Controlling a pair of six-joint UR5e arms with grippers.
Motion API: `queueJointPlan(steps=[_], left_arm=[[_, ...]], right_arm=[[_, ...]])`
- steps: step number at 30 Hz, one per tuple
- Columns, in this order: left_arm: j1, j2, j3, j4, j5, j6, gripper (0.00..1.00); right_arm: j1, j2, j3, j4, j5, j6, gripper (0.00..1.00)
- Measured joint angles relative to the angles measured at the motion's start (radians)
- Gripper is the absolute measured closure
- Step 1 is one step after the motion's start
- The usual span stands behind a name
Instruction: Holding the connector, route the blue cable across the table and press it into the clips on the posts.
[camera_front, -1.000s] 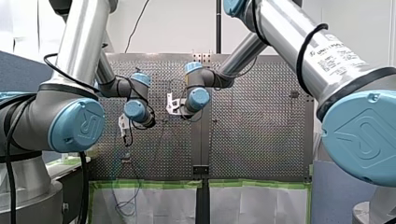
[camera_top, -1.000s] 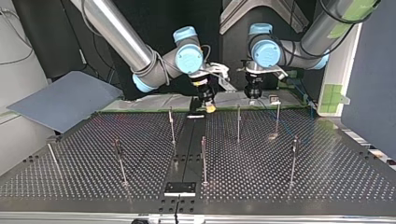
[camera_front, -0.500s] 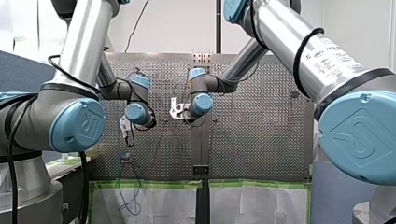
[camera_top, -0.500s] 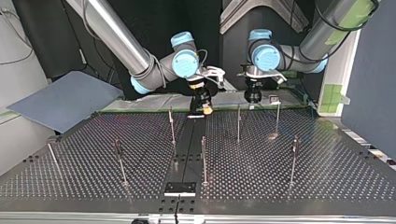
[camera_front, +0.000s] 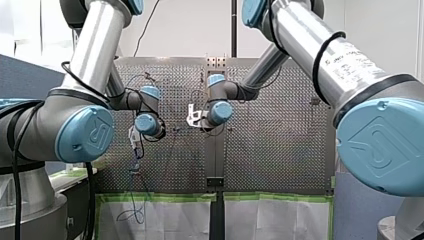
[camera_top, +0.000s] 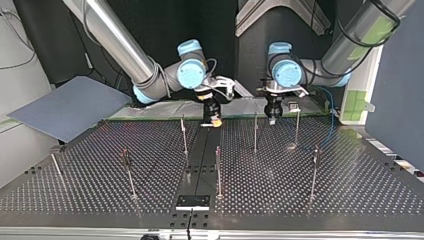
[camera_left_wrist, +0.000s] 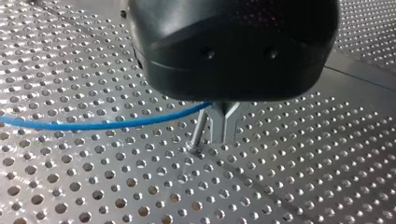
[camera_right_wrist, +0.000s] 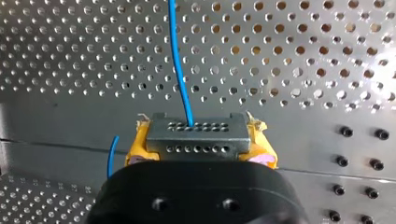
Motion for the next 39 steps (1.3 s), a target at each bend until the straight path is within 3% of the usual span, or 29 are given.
queueJointPlan(steps=[7,15,22,24,25,27,28,30,31,33,39], left_arm=[[0.009,-0.024,0.032,-0.001,0.037,-0.017,1.00],[0.026,-0.098,0.111,-0.021,0.042,-0.013,1.00],[0.042,-0.108,0.142,-0.022,0.048,-0.017,1.00],[0.044,-0.108,0.143,-0.023,0.049,-0.018,0.85],[0.045,-0.108,0.144,-0.024,0.049,-0.019,0.85],[0.047,-0.108,0.144,-0.029,0.048,-0.019,0.58],[0.047,-0.108,0.144,-0.034,0.048,-0.018,0.58],[0.045,-0.109,0.144,-0.048,0.046,-0.017,0.28],[0.044,-0.109,0.144,-0.056,0.045,-0.015,0.28],[0.040,-0.108,0.144,-0.075,0.039,-0.009,0.02],[0.031,-0.107,0.144,-0.127,0.021,0.024,0.02]], right_arm=[[-0.023,0.000,-0.001,-0.001,-0.011,0.006,1.00],[-0.044,0.001,-0.003,-0.002,-0.016,0.007,1.00],[-0.056,0.000,-0.010,-0.002,-0.017,0.007,1.00],[-0.057,0.000,-0.011,-0.002,-0.017,0.007,1.00],[-0.057,0.000,-0.012,-0.002,-0.017,0.006,1.00],[-0.058,0.000,-0.013,-0.003,-0.017,0.005,1.00],[-0.058,0.000,-0.013,-0.003,-0.016,0.005,1.00],[-0.058,0.000,-0.013,-0.002,-0.016,0.005,1.00],[-0.058,0.000,-0.013,-0.002,-0.016,0.005,1.00],[-0.058,0.000,-0.013,-0.002,-0.016,0.005,1.00],[-0.057,0.000,-0.013,-0.002,-0.017,0.005,1.00]])
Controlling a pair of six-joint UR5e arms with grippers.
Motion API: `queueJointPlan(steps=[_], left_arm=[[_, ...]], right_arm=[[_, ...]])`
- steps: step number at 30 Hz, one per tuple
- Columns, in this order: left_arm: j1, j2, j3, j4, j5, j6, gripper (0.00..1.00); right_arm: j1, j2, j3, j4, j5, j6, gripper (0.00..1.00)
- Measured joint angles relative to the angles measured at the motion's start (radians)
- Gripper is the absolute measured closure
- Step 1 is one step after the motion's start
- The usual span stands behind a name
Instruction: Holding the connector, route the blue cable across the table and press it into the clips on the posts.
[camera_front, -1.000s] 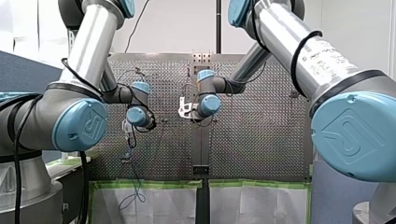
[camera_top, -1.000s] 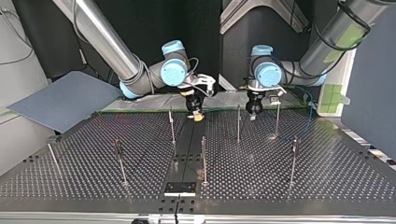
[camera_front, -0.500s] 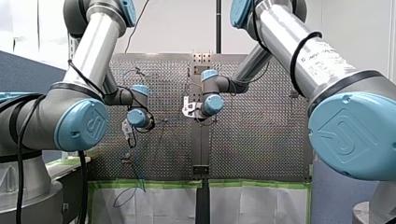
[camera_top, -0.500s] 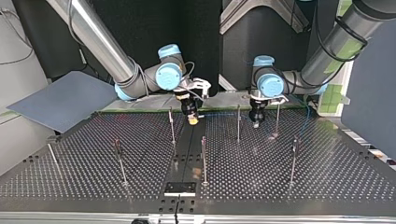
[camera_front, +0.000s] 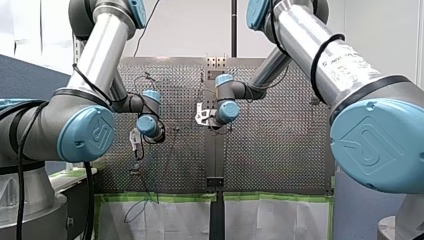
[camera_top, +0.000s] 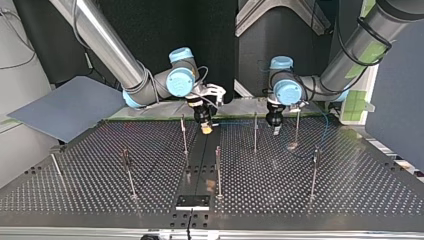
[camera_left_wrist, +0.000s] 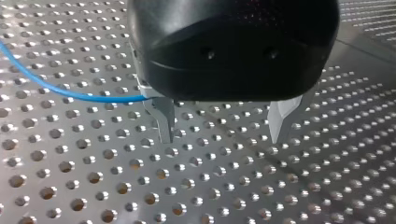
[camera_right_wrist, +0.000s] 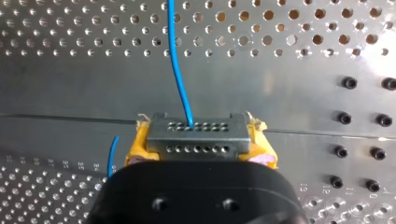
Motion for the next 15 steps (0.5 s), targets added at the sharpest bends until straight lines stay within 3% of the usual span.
queueJointPlan(steps=[5,15], left_arm=[[-0.006,0.017,-0.008,-0.043,-0.022,0.023,0.02],[-0.031,0.120,-0.101,-0.120,-0.030,0.022,0.02]], right_arm=[[0.005,0.000,0.000,0.000,0.000,0.000,1.00],[0.007,0.000,0.000,0.000,-0.001,0.000,1.00]])
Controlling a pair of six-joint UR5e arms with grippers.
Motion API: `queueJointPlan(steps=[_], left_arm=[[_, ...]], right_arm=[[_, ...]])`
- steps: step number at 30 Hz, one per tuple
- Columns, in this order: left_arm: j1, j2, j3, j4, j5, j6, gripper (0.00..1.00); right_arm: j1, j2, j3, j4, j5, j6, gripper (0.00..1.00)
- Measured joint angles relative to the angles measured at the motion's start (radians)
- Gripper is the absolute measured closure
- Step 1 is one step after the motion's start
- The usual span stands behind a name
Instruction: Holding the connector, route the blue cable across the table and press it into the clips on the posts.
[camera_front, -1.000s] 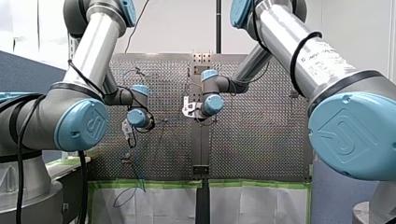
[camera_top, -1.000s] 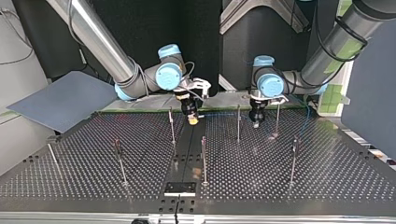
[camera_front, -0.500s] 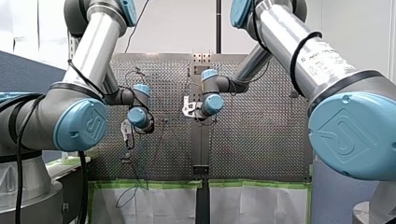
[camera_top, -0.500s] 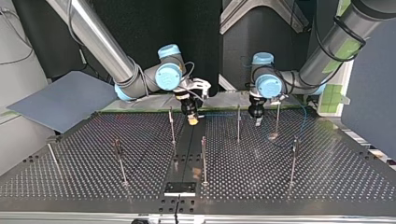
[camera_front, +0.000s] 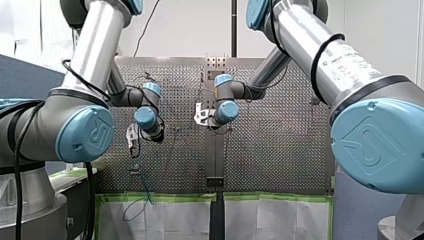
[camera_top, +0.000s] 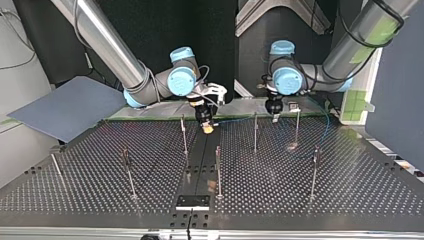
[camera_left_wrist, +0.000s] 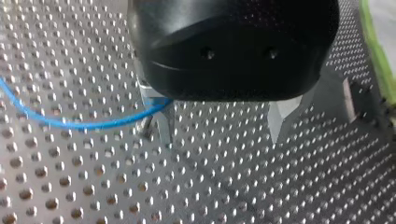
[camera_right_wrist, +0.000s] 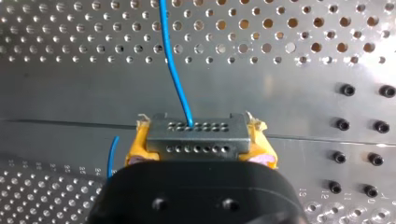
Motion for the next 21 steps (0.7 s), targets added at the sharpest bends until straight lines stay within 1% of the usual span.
queueJointPlan(steps=[6,12,17,21], left_arm=[[-0.024,0.060,-0.040,-0.003,0.003,-0.005,0.02],[-0.055,0.116,-0.065,-0.006,0.012,-0.012,0.02],[-0.087,0.127,-0.083,-0.027,0.015,-0.006,0.02],[-0.128,0.132,-0.090,-0.027,0.011,-0.018,0.02]], right_arm=[[0.000,0.000,0.000,0.002,-0.004,0.001,1.00],[0.000,0.000,0.000,0.005,-0.005,0.001,1.00],[-0.005,0.000,0.000,0.010,-0.006,-0.001,1.00],[-0.008,-0.001,0.000,0.011,-0.005,-0.001,1.00]])
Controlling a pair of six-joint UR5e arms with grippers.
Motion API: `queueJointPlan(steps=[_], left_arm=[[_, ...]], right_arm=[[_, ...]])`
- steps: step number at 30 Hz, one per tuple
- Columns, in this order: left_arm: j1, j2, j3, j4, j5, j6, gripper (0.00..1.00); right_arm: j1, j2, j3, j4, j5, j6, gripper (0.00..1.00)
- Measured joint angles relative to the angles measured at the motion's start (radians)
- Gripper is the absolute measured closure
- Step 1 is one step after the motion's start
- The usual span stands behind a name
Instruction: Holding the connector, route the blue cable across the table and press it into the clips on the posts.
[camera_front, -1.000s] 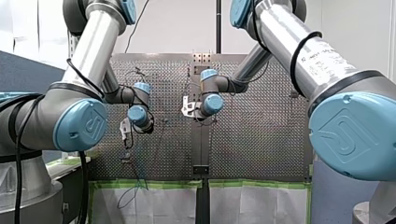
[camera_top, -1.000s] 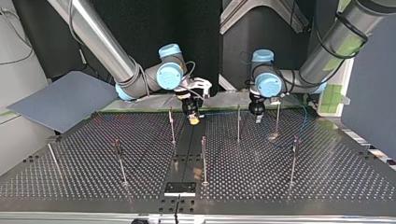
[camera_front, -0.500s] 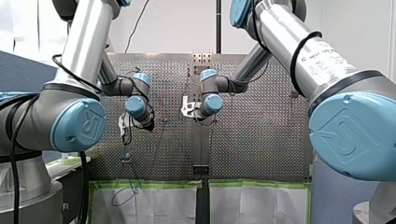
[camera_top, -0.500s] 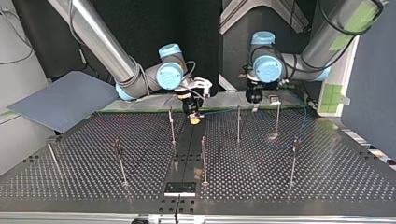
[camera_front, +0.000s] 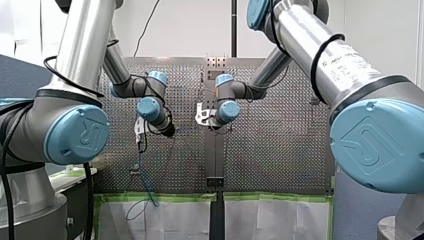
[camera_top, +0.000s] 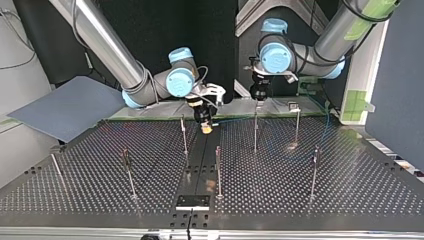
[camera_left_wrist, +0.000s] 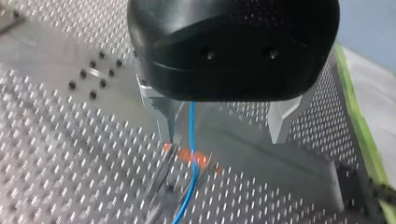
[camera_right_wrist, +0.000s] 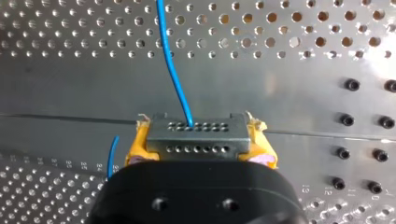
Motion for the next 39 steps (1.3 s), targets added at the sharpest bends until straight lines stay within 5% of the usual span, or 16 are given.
queueJointPlan(steps=[16,22,39], left_arm=[[-0.148,-0.030,0.028,0.143,-0.048,-0.119,0.02],[-0.156,-0.082,0.080,0.181,-0.068,-0.136,0.02],[-0.138,-0.215,0.238,0.159,-0.106,-0.148,0.02]], right_arm=[[-0.018,-0.004,-0.001,0.005,-0.001,-0.003,1.00],[-0.022,-0.005,-0.001,0.006,-0.001,-0.003,1.00],[-0.028,-0.006,-0.001,0.006,-0.002,0.000,1.00]])
